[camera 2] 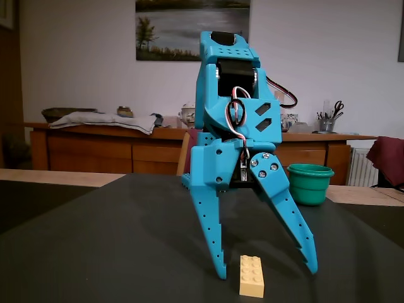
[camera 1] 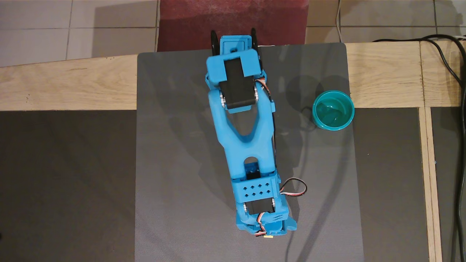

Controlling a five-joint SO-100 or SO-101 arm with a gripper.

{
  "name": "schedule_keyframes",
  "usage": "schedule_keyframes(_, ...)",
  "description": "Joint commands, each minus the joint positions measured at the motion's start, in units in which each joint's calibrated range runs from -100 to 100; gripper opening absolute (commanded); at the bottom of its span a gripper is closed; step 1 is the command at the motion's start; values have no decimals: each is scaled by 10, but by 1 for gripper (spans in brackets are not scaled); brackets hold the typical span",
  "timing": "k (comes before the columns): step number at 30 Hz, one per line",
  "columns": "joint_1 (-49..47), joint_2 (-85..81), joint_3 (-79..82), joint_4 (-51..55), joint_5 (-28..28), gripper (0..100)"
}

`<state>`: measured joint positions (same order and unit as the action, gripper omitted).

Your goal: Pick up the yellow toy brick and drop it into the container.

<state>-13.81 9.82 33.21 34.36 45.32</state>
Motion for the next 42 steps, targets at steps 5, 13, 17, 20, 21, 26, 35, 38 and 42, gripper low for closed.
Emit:
schedule_keyframes(5,3,7,-11,-16,2,14)
schedule_keyframes(13,3,1,-6,-9,-2,0)
schedule_keyframes(17,3,-1,-11,3,-11,0)
schedule_keyframes(20,-5,-10,-17,28,-19,0)
schedule_keyframes(21,-5,-21,-22,42,-24,0)
schedule_keyframes(26,-29,-96,-72,142,-51,0)
schedule_keyframes(35,-141,-285,-142,377,-89,0)
schedule_keyframes(38,-187,-332,-158,436,-109,0)
schedule_keyframes(42,-245,-370,-164,490,-127,0)
